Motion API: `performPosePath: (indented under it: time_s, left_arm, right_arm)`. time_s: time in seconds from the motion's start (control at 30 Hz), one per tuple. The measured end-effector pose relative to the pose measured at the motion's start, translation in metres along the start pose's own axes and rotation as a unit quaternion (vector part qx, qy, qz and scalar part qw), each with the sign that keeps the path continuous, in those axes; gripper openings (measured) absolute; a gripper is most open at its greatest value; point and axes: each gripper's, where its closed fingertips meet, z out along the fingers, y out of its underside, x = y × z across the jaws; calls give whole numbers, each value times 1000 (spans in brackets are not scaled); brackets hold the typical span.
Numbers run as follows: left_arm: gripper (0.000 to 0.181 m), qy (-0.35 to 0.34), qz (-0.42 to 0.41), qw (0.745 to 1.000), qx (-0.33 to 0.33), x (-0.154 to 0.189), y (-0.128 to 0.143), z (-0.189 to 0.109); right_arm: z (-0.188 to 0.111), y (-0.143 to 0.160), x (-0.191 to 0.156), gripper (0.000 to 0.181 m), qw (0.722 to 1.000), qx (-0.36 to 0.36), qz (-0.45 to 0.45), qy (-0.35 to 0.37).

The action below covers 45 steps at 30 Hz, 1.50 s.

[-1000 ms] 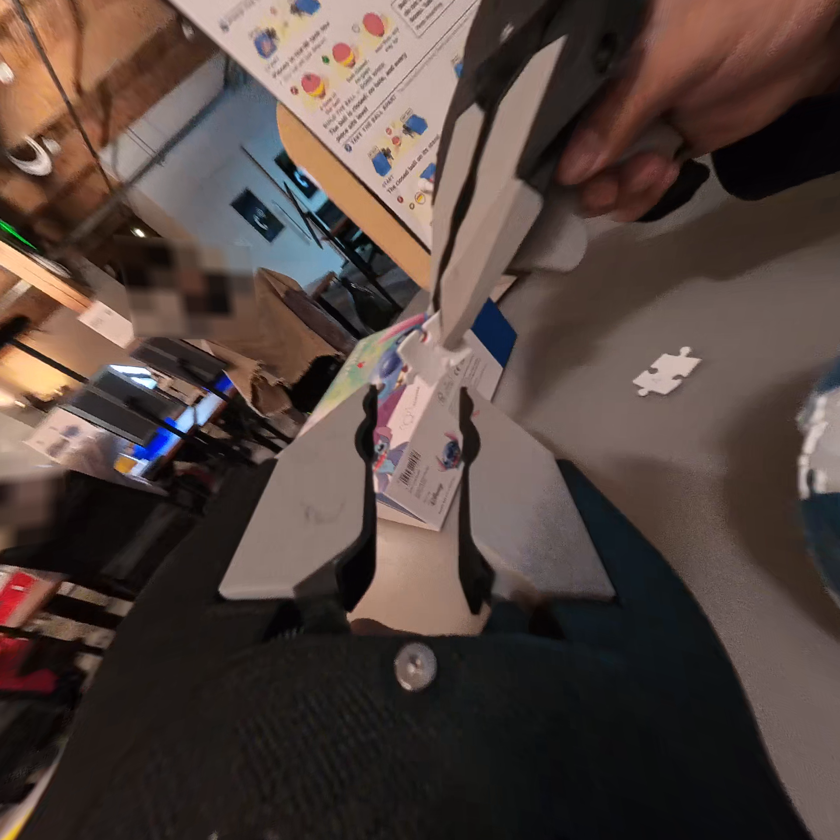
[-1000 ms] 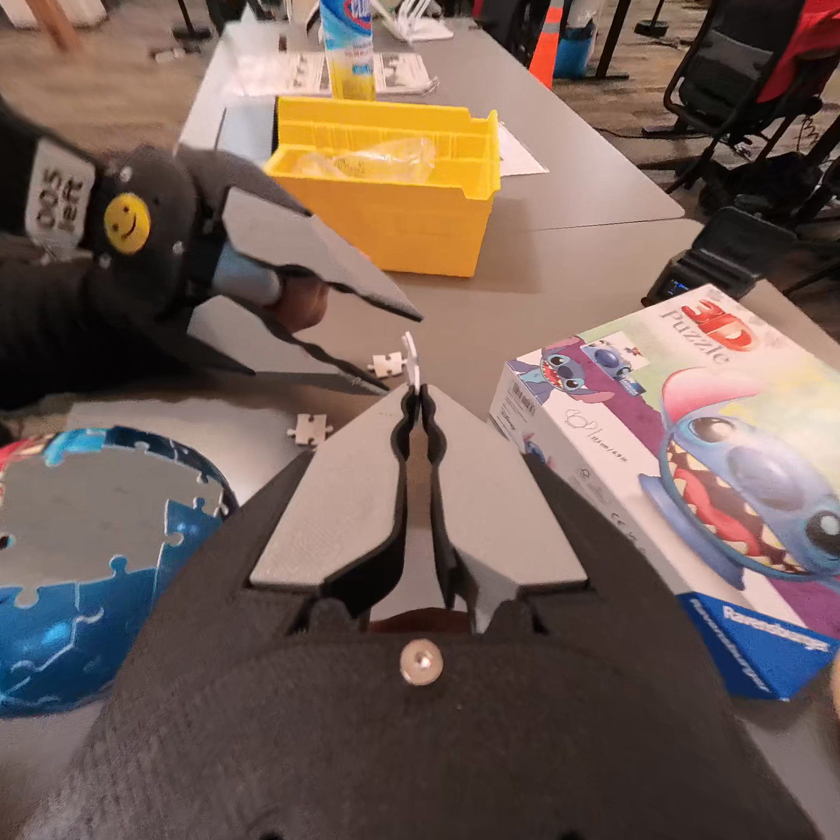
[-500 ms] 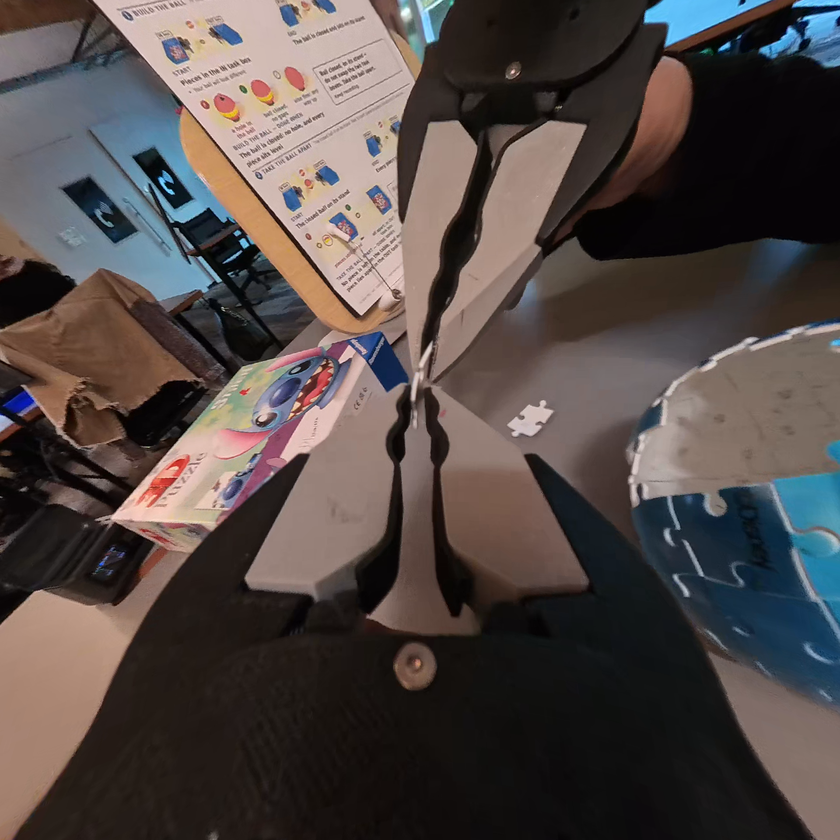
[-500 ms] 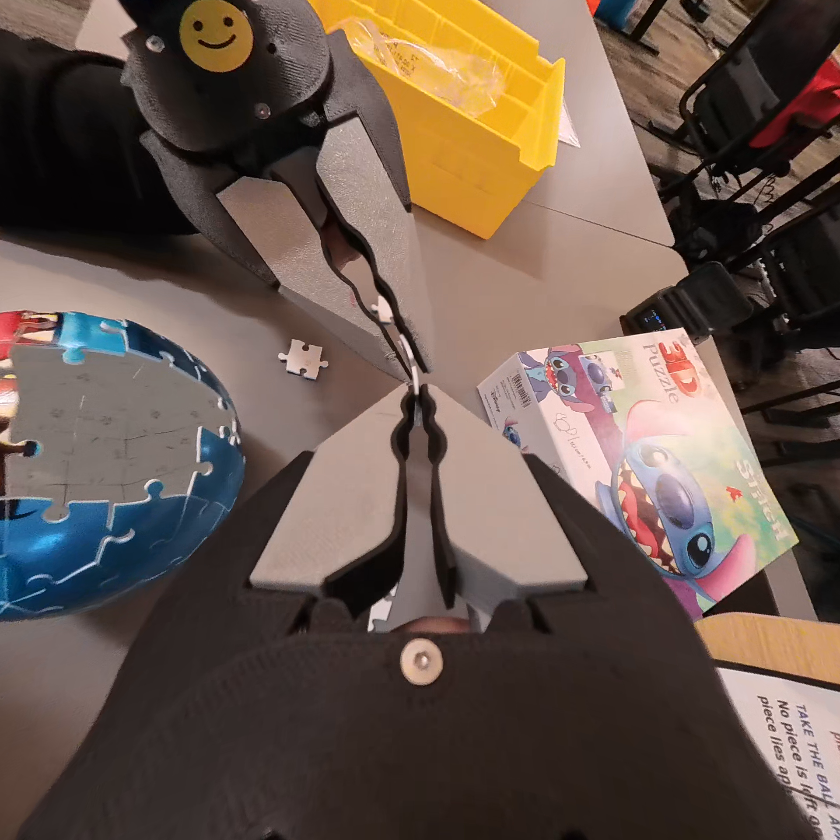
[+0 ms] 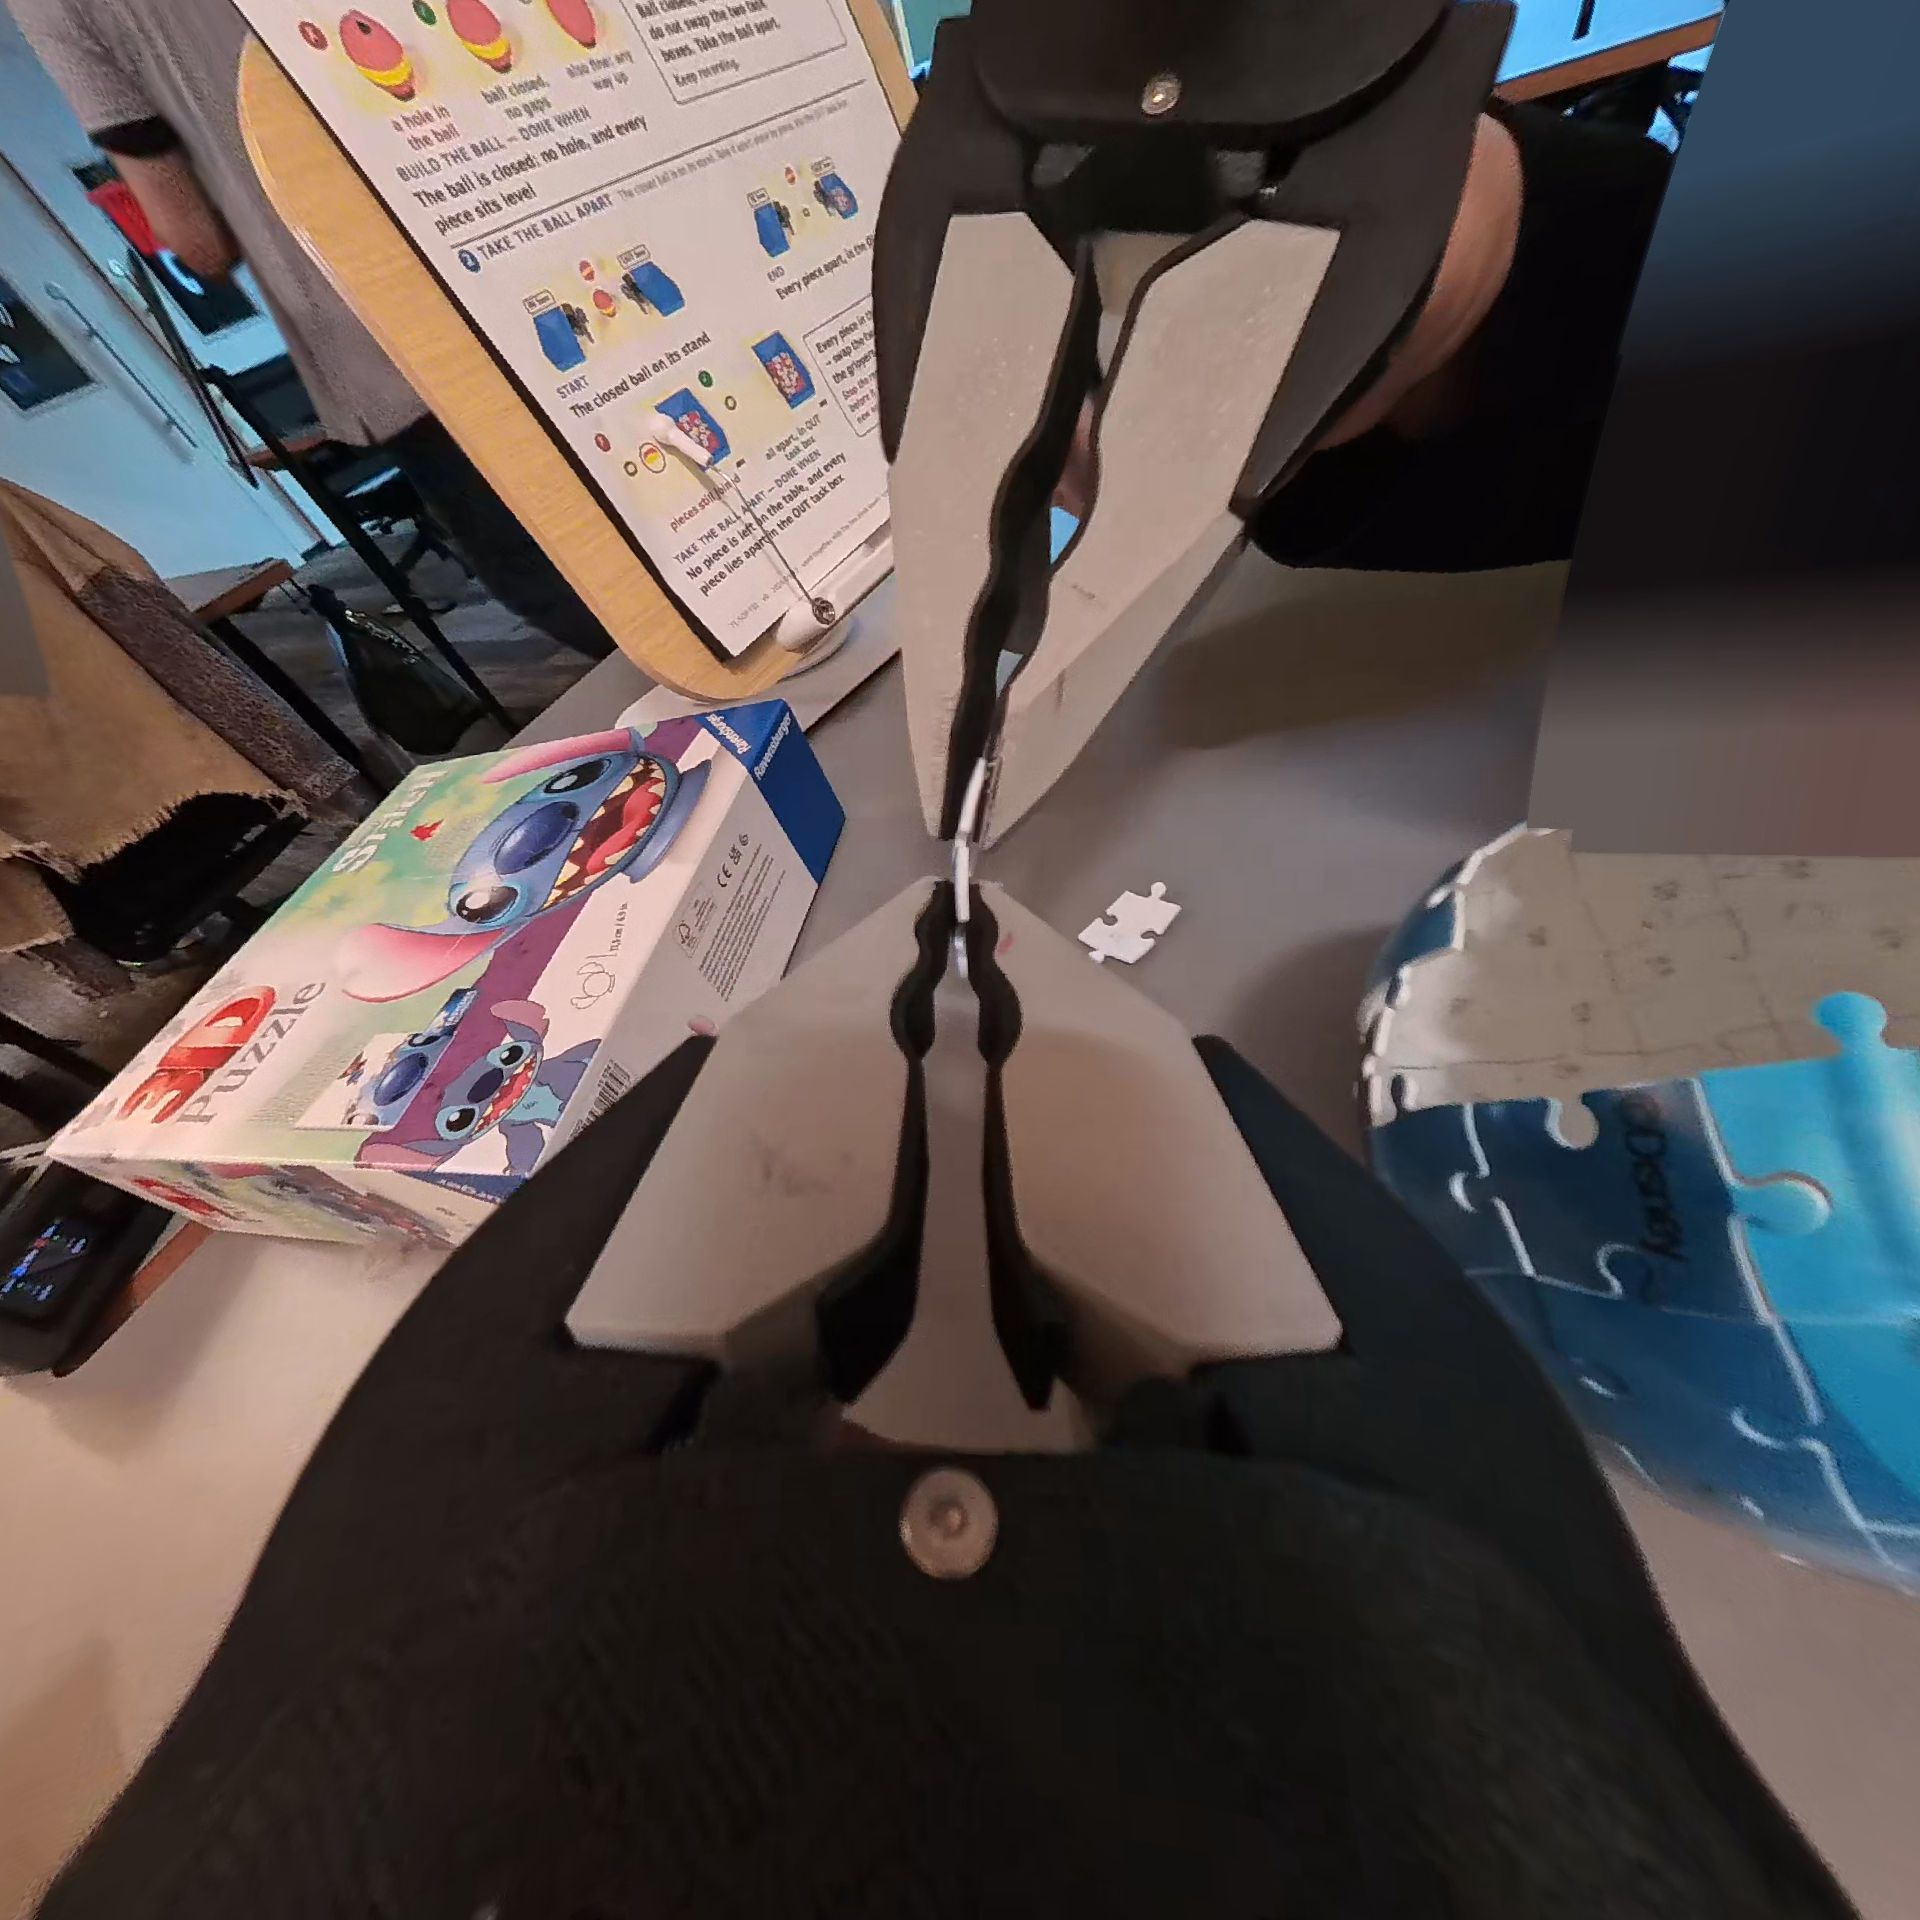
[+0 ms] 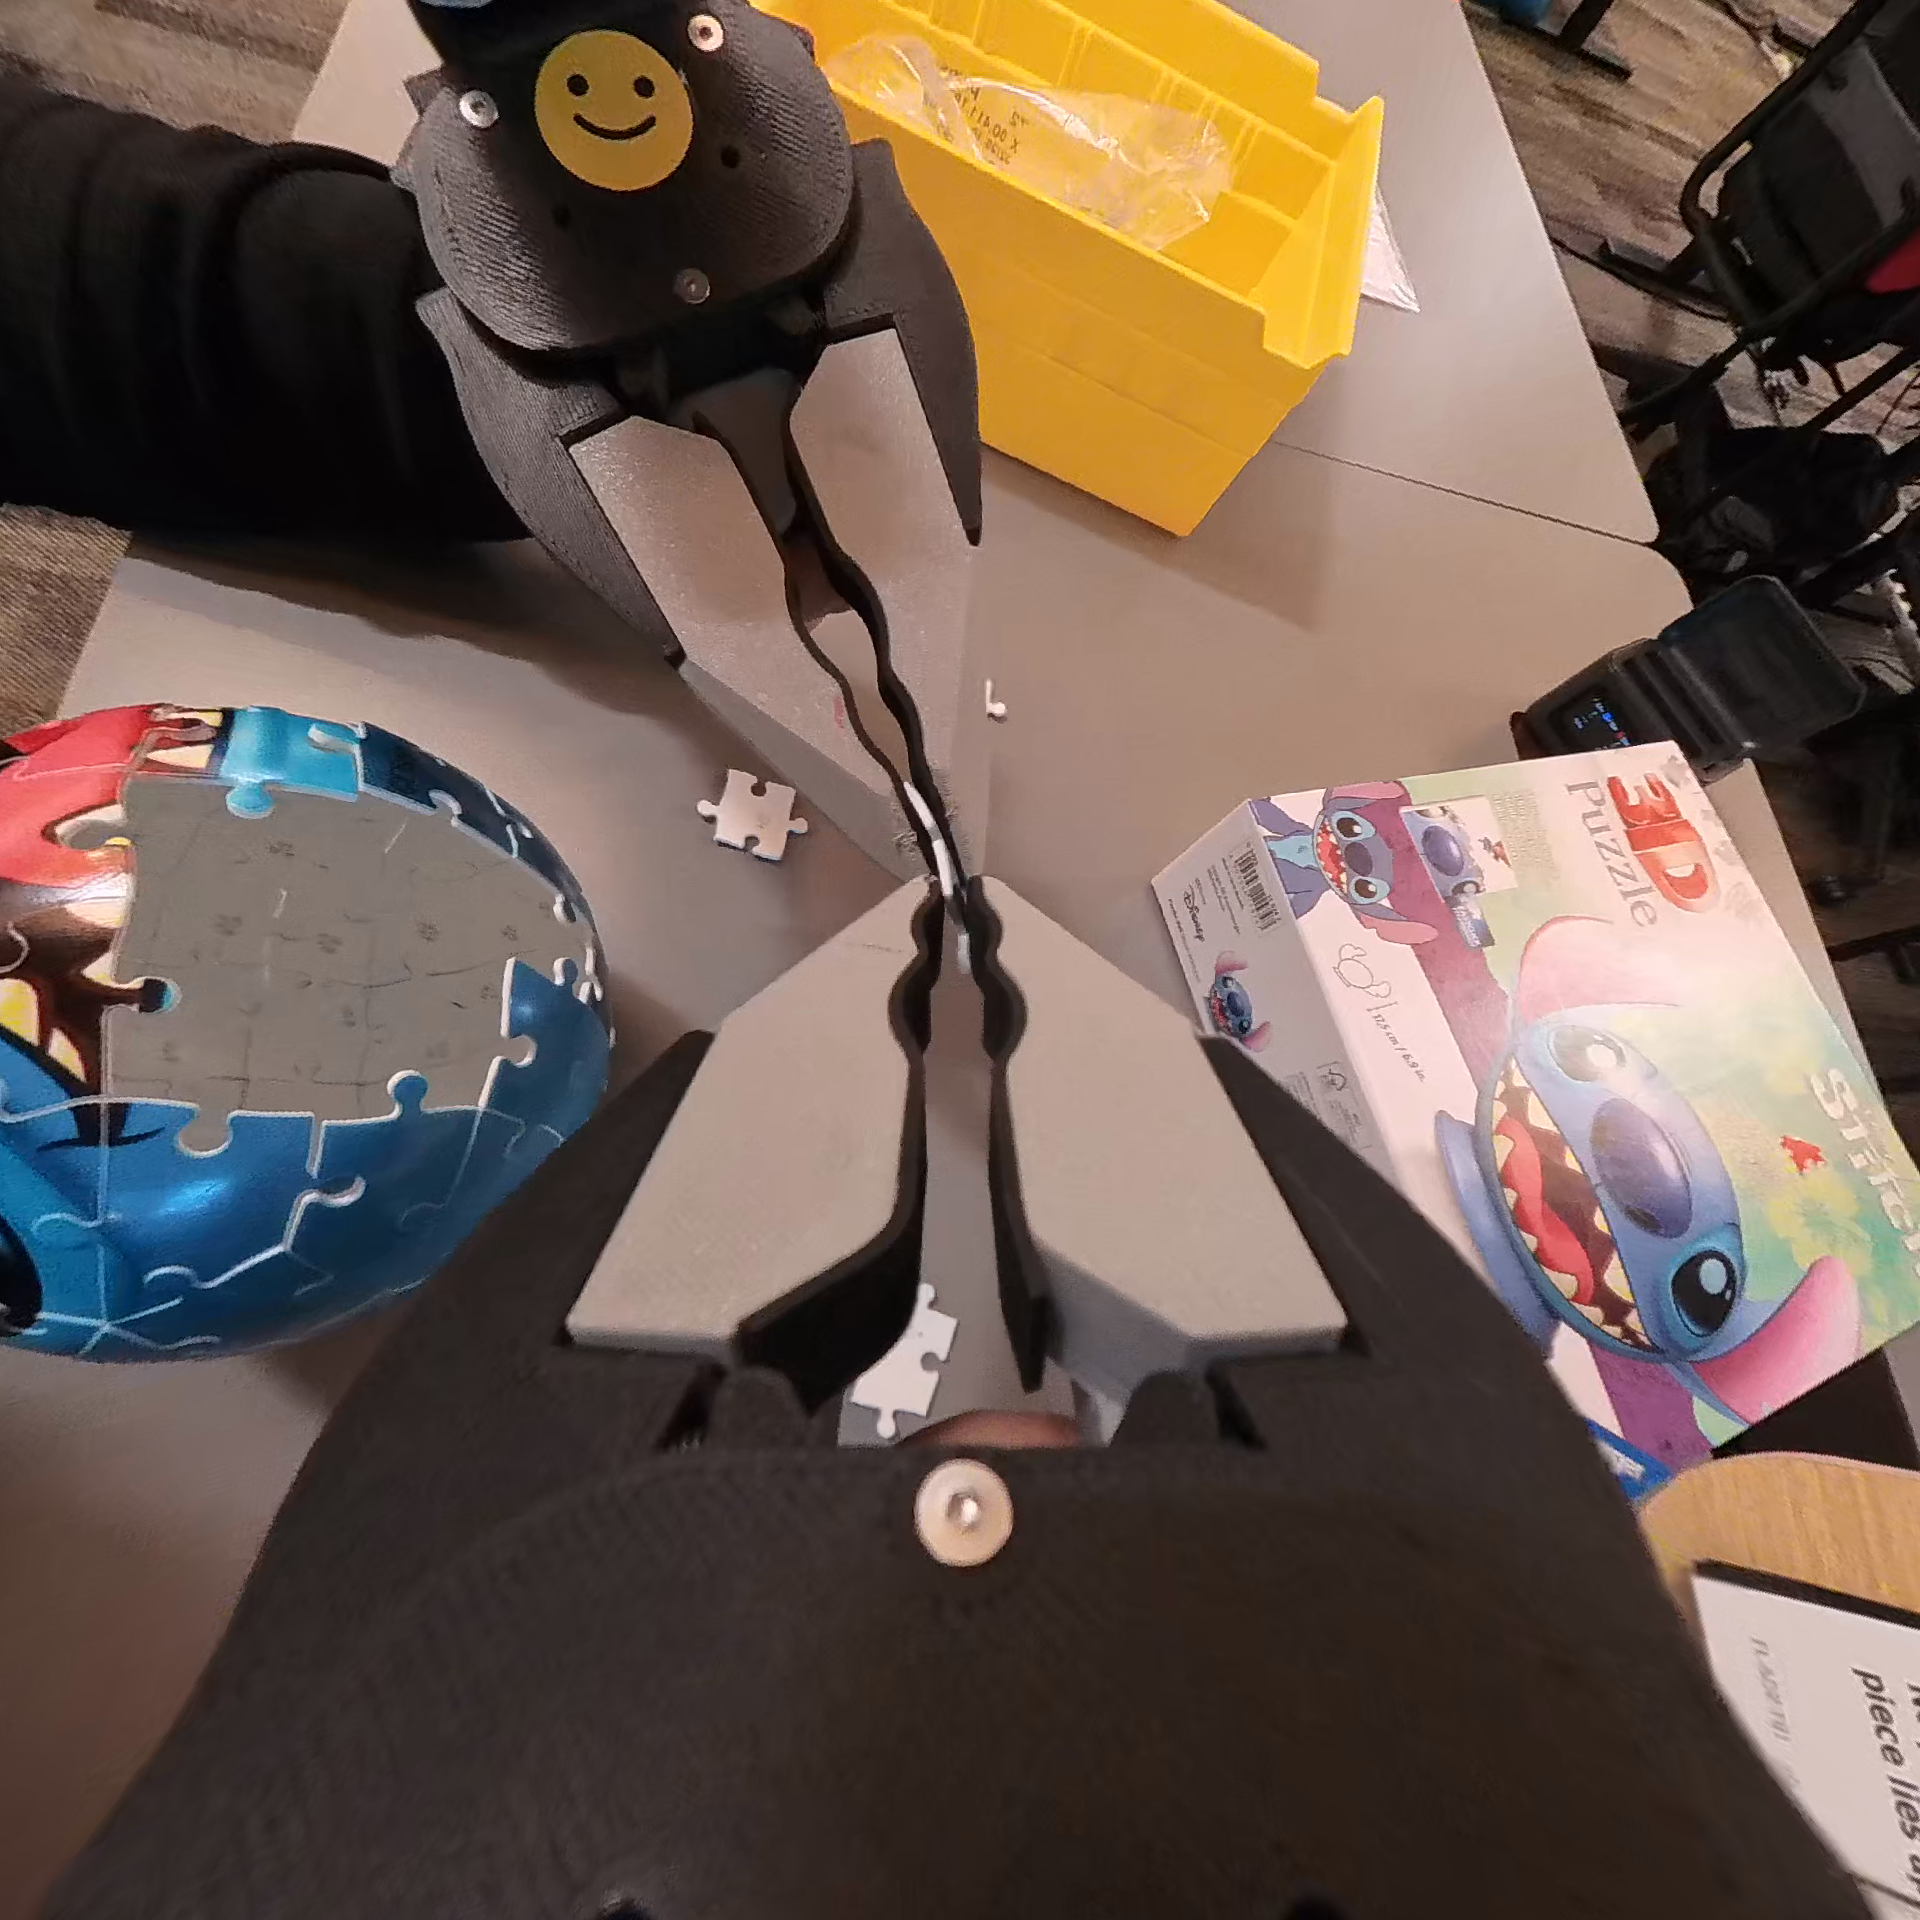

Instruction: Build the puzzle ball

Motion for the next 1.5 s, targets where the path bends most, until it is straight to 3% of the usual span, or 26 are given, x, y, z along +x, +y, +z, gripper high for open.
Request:
performPosePath:
  time_s: [0.67,1.5]
  left_arm:
    - [0,11,-77,995,65,-10,-18,-12]
    - [0,36,-98,993,47,3,-10,-4]
  right_arm:
    - [-10,-8,10,2,997,55,50,-24]
    - [-3,-24,-3,0,994,91,51,-26]
